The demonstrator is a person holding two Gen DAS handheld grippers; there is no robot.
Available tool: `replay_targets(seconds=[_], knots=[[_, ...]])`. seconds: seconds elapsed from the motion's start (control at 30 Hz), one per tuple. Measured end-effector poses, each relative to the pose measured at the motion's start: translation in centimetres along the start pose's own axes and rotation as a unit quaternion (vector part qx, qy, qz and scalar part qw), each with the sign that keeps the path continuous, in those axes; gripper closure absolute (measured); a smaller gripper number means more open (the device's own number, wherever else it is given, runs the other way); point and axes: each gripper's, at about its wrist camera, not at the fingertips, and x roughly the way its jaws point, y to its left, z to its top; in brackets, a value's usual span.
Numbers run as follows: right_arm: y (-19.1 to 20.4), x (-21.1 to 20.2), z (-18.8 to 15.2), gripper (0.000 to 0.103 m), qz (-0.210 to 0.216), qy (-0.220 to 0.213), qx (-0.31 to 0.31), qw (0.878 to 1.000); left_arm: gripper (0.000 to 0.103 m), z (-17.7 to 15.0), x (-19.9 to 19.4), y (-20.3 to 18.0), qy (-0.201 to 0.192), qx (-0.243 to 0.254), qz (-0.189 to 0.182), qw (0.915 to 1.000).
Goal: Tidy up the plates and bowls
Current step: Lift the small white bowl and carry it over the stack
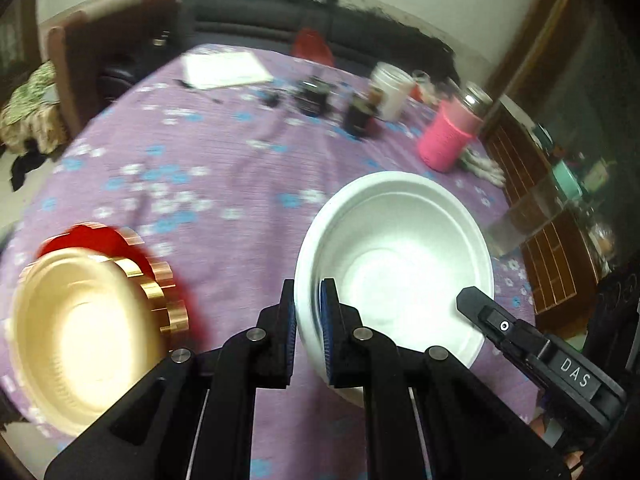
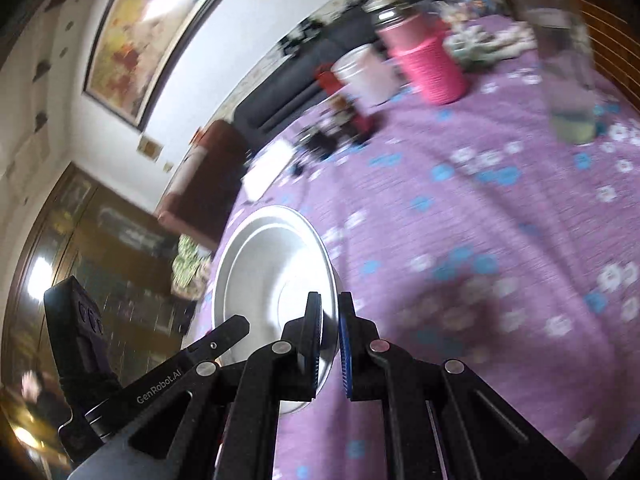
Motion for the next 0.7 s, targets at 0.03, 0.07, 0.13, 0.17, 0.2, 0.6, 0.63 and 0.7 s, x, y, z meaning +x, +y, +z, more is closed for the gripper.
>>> replay_targets(seconds=[0.03,0.07,0.13,0.17,0.2,0.6,0.63,0.7], knots=[[1.5,0.6,-0.7,0.095,0.007,0.007,-0.009,1.000,0.094,-0.2,-0.8,1.3,-0.006,-0.006,0.005,0.9999],[2.6,1.1,-1.1,0.095,0.012,0.013,-0.015,1.000,0.094,-0.3,-1.6,2.7,-0.013,-0.012,0.011,0.9998],[5.0,2.1,-2.4,0.095,0.024,0.026,-0.032,0.999,0.094,-0.6,-2.9,5.2,-0.022,-0.023,0.024,0.9992],[6.4,2.8,-3.2,0.095,0.029,0.031,-0.042,0.998,0.094,-0.8,-3.7,6.7,-0.028,-0.029,0.033,0.9986],[7.7,3.5,-3.8,0.095,0.032,0.037,-0.051,0.997,0.094,-0.9,-4.1,7.6,-0.032,-0.033,0.038,0.9982],[16.4,9.0,-10.6,0.095,0.017,0.075,-0.129,0.989,0.092,-3.6,-3.8,16.2,-0.012,-0.083,0.062,0.9946],[16.5,9.2,-11.0,0.095,0.011,0.078,-0.131,0.988,0.092,-3.8,-3.7,16.8,-0.009,-0.085,0.062,0.9944],[17.0,9.9,-11.7,0.095,0.000,0.080,-0.141,0.987,0.091,-4.1,-3.5,17.5,-0.008,-0.087,0.066,0.9940]])
